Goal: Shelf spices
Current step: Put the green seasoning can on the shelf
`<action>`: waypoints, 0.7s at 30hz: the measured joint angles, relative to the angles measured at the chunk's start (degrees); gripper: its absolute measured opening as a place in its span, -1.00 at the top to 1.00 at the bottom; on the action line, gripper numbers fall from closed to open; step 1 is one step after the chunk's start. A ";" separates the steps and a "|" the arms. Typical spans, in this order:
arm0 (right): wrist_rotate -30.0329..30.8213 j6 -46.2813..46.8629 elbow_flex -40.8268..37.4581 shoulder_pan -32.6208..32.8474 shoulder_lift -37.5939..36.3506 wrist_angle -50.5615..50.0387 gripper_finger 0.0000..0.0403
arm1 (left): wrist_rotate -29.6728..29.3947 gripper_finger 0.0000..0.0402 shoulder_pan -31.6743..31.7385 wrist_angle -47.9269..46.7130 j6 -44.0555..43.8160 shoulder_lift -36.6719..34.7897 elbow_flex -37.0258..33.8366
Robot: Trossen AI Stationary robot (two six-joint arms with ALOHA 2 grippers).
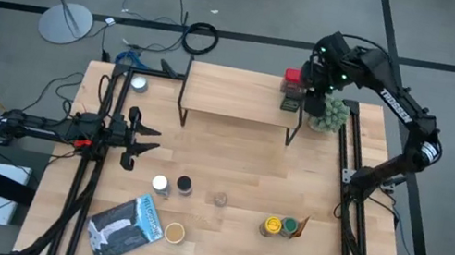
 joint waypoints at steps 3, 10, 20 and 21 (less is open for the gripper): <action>-0.46 7.49 0.03 1.52 -1.84 -3.33 0.44 | 0.02 0.16 0.00 0.02 -0.02 0.00 0.02; 1.86 19.68 -13.66 10.00 -12.57 7.32 0.94 | 0.13 0.16 0.00 0.02 -0.14 0.00 0.00; 20.93 43.69 -50.66 24.28 -31.95 44.19 0.99 | 0.17 0.16 0.00 0.03 -0.38 0.00 0.00; 23.40 45.45 -53.04 25.54 -32.39 48.11 0.99 | 0.17 0.16 0.00 0.04 -0.19 0.00 0.00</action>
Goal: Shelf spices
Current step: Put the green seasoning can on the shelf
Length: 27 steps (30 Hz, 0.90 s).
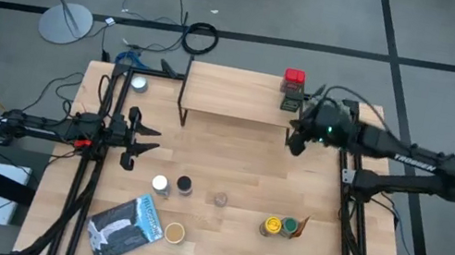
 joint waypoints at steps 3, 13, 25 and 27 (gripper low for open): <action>7.47 2.55 -4.07 2.46 0.47 5.75 0.99 | -0.02 0.16 0.00 0.00 0.01 0.00 0.00; 11.64 2.91 -4.33 -2.07 6.57 10.09 1.00 | -0.19 0.16 0.00 0.78 -0.08 0.00 0.00; 10.57 -0.91 -4.27 -5.84 7.57 11.61 1.00 | -0.17 0.16 0.00 0.50 -0.20 0.00 0.00; 9.43 -1.68 -4.31 -6.41 7.74 12.68 1.00 | -0.17 0.16 0.00 0.48 -0.12 0.00 0.02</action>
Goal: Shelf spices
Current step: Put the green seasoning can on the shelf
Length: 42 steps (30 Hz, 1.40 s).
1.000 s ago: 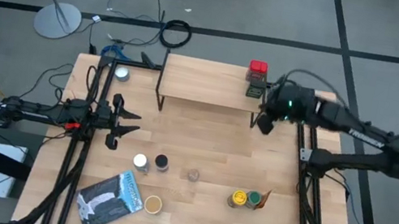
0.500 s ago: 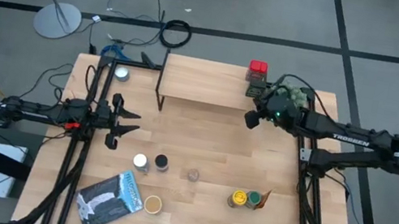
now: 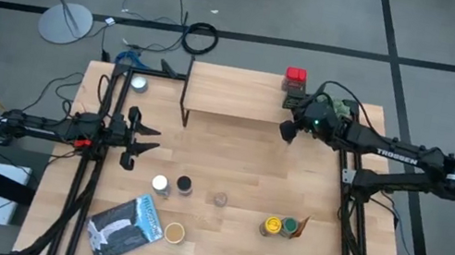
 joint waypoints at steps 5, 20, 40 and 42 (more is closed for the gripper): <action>-1.87 -0.96 -0.02 -1.47 1.05 2.75 1.00 | 0.01 0.16 0.00 0.04 -0.09 0.00 -0.02; -4.25 -4.05 0.00 -4.69 3.39 9.10 1.00 | 0.07 0.16 0.00 0.00 -0.05 0.00 -0.02; -5.59 -0.45 0.00 0.93 -1.54 6.26 1.00 | 0.15 0.16 0.00 -0.09 0.11 0.00 -0.02; -5.47 -0.44 0.00 1.26 -3.20 6.27 1.00 | 0.15 0.16 0.00 -0.07 0.11 0.00 -0.02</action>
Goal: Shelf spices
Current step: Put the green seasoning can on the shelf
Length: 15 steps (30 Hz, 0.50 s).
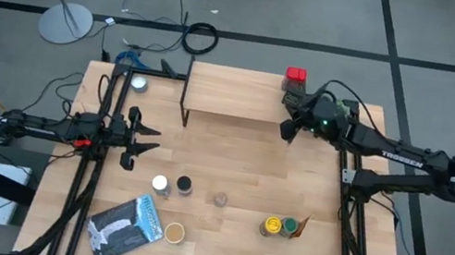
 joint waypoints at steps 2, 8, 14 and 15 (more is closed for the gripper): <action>0.14 0.04 0.00 0.26 -1.58 -0.01 1.00 | -0.02 0.16 0.00 -0.02 0.00 0.00 0.02; 5.87 0.91 0.02 1.07 -5.43 -4.33 1.00 | -0.20 0.16 0.00 0.00 0.00 0.00 0.00; 7.50 3.47 0.02 0.50 -6.58 -9.39 1.00 | -0.17 0.16 0.00 0.00 0.00 0.00 0.00; 7.50 3.47 0.02 0.00 -6.42 -9.72 1.00 | -0.17 0.16 0.00 0.00 0.00 0.00 0.00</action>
